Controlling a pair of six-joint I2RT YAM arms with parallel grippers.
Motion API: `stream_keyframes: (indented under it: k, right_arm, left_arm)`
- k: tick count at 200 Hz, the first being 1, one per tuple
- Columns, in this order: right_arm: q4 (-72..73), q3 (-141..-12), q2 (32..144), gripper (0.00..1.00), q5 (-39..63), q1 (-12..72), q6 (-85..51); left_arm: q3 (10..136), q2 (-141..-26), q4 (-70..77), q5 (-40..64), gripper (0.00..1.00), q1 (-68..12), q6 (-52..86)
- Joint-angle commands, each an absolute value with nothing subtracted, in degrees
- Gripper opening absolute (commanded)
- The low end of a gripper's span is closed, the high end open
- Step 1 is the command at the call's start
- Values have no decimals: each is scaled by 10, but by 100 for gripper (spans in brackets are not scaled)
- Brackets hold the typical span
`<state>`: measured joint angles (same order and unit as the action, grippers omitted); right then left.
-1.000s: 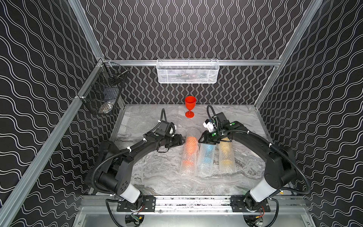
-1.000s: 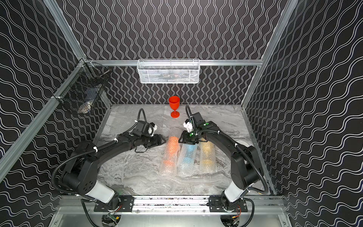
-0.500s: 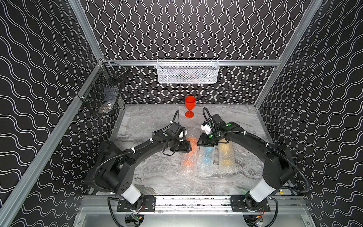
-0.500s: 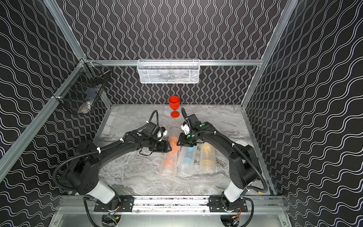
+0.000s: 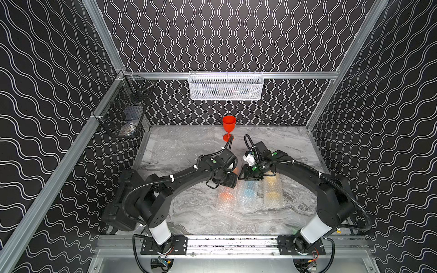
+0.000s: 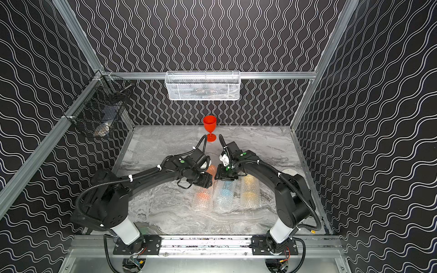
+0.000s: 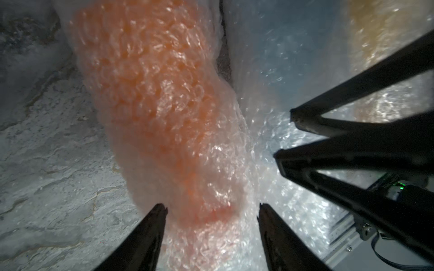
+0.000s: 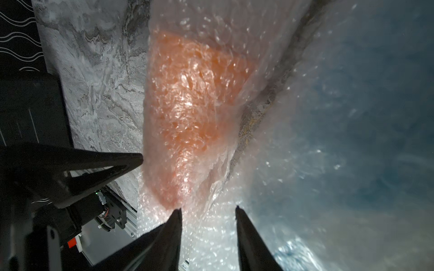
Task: Unpack wine glasses from bubble wrap
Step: Move the bubble wrap to the center of the board.
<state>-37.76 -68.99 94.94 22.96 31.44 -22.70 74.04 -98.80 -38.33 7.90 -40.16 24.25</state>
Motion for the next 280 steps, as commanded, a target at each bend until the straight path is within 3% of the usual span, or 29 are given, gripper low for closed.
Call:
stream_keyframes:
  k: [1, 72, 112, 128, 280]
  right_arm:
    - [-359, -689, 949, 39, 220, 314, -223]
    - [-356, -696, 975, 39, 224, 305, -204]
    - [-358, -703, 993, 39, 232, 301, -196]
    - [-360, -708, 999, 39, 234, 301, -193]
    - [-381, -779, 1026, 39, 228, 328, -203]
  left_arm:
    - [756, -1005, -406, 48, 65, -406, 241]
    - [760, -1014, -415, 19, 31, -406, 238]
    - [751, -997, -416, 15, 21, -406, 247]
    - [742, -988, -408, 14, 10, -406, 252]
    - [619, -907, -336, 67, 5, -338, 273]
